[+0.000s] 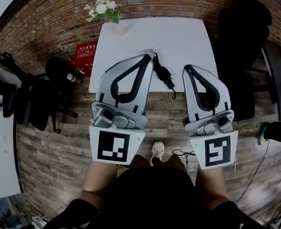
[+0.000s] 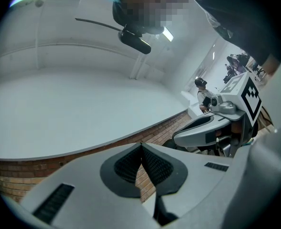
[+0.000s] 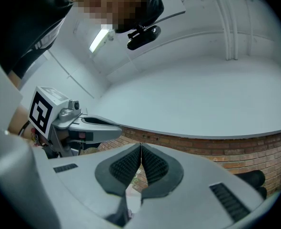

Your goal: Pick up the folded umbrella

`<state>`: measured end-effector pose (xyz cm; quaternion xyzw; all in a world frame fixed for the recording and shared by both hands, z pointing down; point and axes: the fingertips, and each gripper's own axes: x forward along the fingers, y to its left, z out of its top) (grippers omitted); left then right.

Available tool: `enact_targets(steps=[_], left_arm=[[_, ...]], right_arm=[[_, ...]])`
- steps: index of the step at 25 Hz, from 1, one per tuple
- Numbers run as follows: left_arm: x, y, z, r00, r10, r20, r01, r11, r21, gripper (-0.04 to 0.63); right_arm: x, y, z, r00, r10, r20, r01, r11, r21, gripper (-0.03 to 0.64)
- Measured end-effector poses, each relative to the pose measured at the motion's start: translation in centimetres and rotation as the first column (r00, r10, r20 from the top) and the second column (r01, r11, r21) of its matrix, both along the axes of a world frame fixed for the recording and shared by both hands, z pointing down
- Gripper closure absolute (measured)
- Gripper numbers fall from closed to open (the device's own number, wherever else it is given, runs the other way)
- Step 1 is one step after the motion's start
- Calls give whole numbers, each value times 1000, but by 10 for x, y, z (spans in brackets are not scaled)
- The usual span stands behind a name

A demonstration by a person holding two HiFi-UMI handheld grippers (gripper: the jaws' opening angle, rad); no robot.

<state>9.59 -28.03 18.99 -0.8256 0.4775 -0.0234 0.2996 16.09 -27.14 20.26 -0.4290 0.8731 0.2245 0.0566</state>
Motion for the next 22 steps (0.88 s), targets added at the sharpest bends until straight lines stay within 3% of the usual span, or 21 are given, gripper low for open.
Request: enact_targets(steps=[22], left_arm=[[-27, -10, 5, 1000, 3, 1, -3, 1000, -26, 583]], right_arm=[[-23, -13, 4, 1000, 9, -4, -9, 999, -37, 589]])
